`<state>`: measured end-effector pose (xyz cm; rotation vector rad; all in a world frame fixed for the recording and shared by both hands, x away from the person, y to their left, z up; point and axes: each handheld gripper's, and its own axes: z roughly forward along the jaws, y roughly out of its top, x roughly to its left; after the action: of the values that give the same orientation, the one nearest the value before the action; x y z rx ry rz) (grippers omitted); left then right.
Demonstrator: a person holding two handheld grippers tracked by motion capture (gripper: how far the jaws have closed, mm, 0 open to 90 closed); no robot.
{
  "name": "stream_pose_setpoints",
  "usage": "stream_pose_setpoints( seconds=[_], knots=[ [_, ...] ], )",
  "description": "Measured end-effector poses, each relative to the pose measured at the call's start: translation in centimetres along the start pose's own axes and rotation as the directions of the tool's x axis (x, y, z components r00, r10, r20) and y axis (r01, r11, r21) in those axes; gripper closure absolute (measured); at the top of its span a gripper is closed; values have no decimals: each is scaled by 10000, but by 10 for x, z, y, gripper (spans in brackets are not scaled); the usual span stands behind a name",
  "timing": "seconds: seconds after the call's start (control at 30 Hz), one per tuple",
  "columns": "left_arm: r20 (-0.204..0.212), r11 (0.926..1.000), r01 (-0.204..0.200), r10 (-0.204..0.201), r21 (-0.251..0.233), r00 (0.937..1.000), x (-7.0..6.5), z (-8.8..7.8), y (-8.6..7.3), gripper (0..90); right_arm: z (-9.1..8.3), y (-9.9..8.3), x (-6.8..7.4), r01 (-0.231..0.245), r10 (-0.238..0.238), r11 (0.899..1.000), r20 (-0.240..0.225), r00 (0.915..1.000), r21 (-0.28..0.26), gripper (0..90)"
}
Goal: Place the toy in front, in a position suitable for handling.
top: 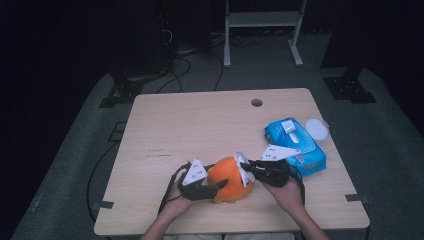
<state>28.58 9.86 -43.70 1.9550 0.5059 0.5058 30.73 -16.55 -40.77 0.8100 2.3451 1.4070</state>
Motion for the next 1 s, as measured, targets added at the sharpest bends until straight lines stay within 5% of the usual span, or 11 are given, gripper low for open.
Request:
stream_pose_setpoints(
  seconds=[0.1, 0.37, 0.6, 0.8, 1.0],
  knots=[
    [-540, 9968, -785, 778, -114, 9955, -5, -1, 3, 406, -2, 1, -4, -180, 178, 9997, -99, 9998, -169, 824],
    [-283, 9987, -509, 508, -31, 9983, -2, -2, -2, 385, 1, -12, -23, -970, 963, 9949, 270, 9950, 269, 824],
    [-243, 9987, -515, 515, -4, 9984, -4, -1, -3, 369, 4, 4, 9, 342, -344, 9993, -67, 9994, -149, 822],
    [-71, 9990, -442, 442, -40, 9990, -9, 0, -1, 354, 3, -7, -15, -911, 910, 9958, 88, 9958, 65, 822],
    [532, 10000, 0, 1, -23, 9986, -2, -5, -1, 265, 3, 1, 3, 120, -120, 9999, 84, 9999, -39, 822]
  ],
)
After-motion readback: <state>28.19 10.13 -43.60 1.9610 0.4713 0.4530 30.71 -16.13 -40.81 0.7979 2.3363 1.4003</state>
